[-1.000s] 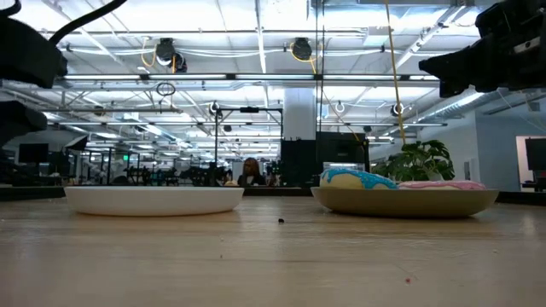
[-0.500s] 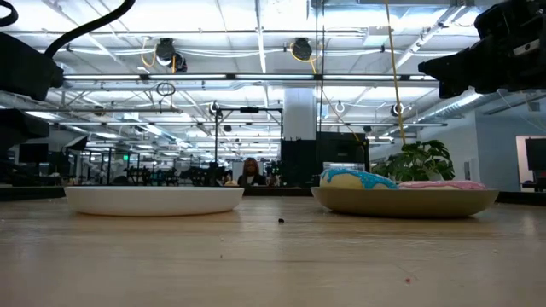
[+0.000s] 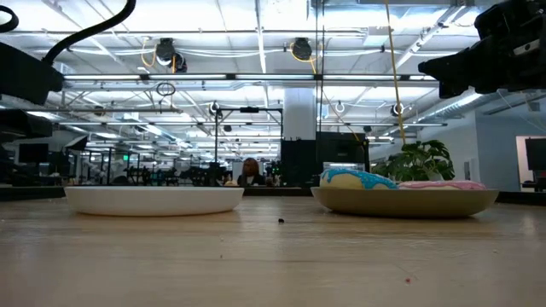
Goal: Pick & Place donuts
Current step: Put the small blue donut on the white plate
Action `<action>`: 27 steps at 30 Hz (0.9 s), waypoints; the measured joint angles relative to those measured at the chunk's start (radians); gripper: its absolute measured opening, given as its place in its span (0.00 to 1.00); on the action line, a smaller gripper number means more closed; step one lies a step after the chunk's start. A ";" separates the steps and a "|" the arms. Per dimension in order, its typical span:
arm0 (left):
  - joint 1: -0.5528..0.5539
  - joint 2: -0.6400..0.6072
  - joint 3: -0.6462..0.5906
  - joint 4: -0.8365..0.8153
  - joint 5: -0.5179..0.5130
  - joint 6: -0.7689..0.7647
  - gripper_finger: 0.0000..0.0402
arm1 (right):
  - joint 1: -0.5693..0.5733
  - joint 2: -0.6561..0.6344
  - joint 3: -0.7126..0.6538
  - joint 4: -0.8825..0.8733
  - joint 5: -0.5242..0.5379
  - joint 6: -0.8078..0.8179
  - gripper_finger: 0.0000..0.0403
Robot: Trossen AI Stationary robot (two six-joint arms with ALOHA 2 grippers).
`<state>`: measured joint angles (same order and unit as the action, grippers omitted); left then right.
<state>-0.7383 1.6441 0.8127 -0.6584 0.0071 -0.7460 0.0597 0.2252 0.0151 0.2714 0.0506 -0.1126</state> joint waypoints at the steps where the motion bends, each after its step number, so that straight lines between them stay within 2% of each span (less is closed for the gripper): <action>1: 0.000 -0.004 0.000 -0.007 0.007 0.000 0.33 | 0.000 0.000 0.000 0.000 0.000 0.000 0.00; 5: 0.011 -0.020 0.021 -0.064 0.029 0.002 0.25 | 0.000 0.000 0.000 0.000 0.000 0.000 0.00; 9: 0.034 -0.037 0.072 -0.134 0.029 0.042 0.21 | 0.000 0.000 0.000 0.000 0.000 0.000 0.00; 16: 0.114 -0.039 0.187 -0.221 -0.061 0.198 0.20 | 0.000 0.000 0.000 0.000 0.000 0.000 0.00; 24: 0.320 -0.041 0.259 -0.200 -0.264 0.487 0.20 | 0.000 0.000 0.000 0.001 0.000 0.000 0.00; 27: 0.429 -0.040 0.243 -0.142 -0.263 0.543 0.20 | 0.000 0.000 0.000 0.000 0.000 0.002 0.00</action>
<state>-0.3095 1.6039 1.0561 -0.8004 -0.2557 -0.2031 0.0597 0.2253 0.0151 0.2718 0.0503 -0.1109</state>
